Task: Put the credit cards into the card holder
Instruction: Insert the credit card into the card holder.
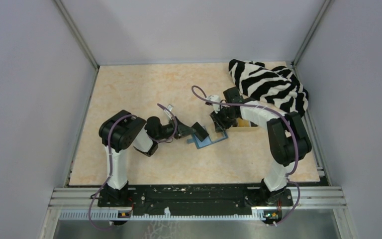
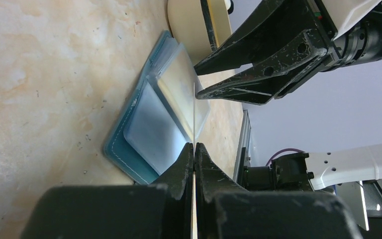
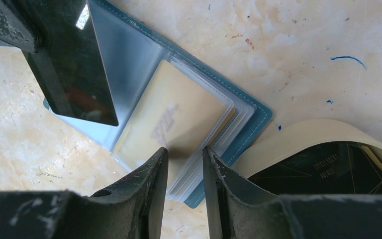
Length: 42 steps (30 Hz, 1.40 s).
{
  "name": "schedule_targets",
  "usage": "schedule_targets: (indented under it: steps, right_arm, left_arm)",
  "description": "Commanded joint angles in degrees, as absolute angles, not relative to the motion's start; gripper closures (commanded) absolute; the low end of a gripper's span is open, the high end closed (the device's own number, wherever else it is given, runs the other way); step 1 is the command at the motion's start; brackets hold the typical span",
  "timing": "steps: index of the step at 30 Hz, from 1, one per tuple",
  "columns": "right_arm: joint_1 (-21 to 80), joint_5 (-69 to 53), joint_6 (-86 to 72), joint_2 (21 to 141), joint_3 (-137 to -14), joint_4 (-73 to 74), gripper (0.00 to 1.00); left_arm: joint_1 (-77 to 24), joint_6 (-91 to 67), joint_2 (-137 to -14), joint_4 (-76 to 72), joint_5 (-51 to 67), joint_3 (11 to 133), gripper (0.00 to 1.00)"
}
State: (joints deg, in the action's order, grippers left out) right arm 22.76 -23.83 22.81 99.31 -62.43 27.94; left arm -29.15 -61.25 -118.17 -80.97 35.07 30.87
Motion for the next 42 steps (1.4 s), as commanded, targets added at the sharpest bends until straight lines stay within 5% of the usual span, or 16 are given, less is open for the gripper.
schedule_targets:
  steps: [1, 42]
  right_arm:
    - [23.4, -22.2, 22.7, 100.7, -65.1, 28.3, 0.68]
    - [24.5, -21.8, 22.0, 100.1, -65.9, 29.4, 0.65]
  left_arm:
    - [-29.2, -60.1, -118.9, -79.6, 34.5, 31.7, 1.0]
    - [-29.4, -68.3, -122.2, -90.2, 37.3, 29.9, 1.0]
